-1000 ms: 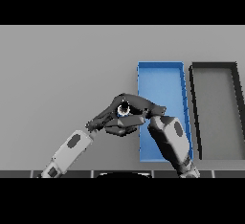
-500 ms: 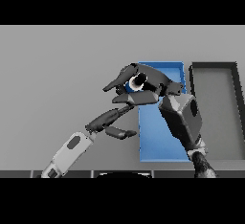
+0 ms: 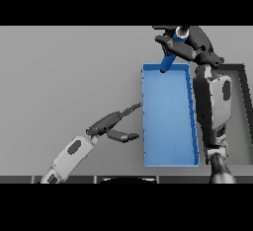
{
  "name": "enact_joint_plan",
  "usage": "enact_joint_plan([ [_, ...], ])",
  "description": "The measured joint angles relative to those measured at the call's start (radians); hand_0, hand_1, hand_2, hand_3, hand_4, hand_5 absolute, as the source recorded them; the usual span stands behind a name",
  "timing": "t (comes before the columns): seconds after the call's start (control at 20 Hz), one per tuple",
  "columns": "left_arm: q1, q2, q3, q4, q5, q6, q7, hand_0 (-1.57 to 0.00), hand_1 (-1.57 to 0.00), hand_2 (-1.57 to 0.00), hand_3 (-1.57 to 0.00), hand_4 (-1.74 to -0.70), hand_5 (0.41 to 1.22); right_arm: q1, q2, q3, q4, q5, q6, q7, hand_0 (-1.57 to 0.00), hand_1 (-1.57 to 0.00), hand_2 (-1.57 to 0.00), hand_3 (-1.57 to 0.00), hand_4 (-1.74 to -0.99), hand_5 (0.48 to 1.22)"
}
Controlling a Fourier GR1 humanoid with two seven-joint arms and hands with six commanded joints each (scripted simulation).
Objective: Pick up the blue pipe and place it into the blue bin.
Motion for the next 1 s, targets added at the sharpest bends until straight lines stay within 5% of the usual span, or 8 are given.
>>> enact_joint_plan([
  [0.25, 0.001, 0.019, 0.008, -0.017, 0.011, -0.010, 0.009, 0.00, 0.00, 0.00, 0.00, -0.83, 0.463, 0.111, -0.004, -0.059, 0.072, 0.078, -0.020, 0.032, -1.57, -1.57, -1.57, -1.57, -1.499, 1.221],
  [0.55, 0.010, 0.028, 0.008, -0.032, 0.020, -0.019, 0.005, 0.00, 0.00, 0.00, 0.00, -0.83, 0.470, 0.340, 0.022, -0.035, 0.055, 0.173, -0.108, 0.095, -1.57, -1.57, -1.57, -1.57, -1.499, 1.221],
  [0.65, 0.030, 0.034, 0.002, -0.037, 0.018, -0.020, -0.004, 0.00, 0.00, 0.00, 0.00, -0.83, 0.470, 0.387, -0.026, 0.025, 0.072, 0.161, -0.159, 0.095, -1.57, -1.57, -1.57, -1.08, -1.586, 1.221],
  [0.7, 0.019, 0.030, 0.006, -0.026, 0.012, -0.014, 0.008, 0.00, 0.00, 0.00, 0.00, -0.83, 0.471, 0.405, -0.045, 0.066, 0.081, 0.139, -0.183, 0.095, -1.57, -1.57, -1.57, -1.18, -1.569, 1.221],
  [0.85, 0.016, 0.021, 0.003, -0.028, 0.012, -0.009, 0.009, 0.00, 0.00, 0.00, 0.00, -0.83, 0.475, 0.500, -0.117, 0.196, 0.059, 0.067, -0.247, 0.095, -1.57, -1.57, -1.57, -0.69, -1.653, 1.205],
  [0.95, 0.012, 0.015, -0.005, -0.034, 0.004, -0.003, 0.023, 0.00, 0.00, 0.00, 0.00, -0.83, 0.474, 0.495, -0.180, 0.307, 0.091, 0.000, -0.323, 0.094, -1.57, -1.57, -1.57, -1.01, -1.583, 1.199],
  [1.0, 0.016, 0.010, -0.008, -0.036, 0.003, 0.000, 0.026, 0.00, 0.00, 0.00, 0.00, -0.83, 0.474, 0.493, -0.214, 0.370, 0.113, -0.053, -0.373, 0.095, -1.46, -1.38, -1.33, -0.81, -1.534, 1.190],
])
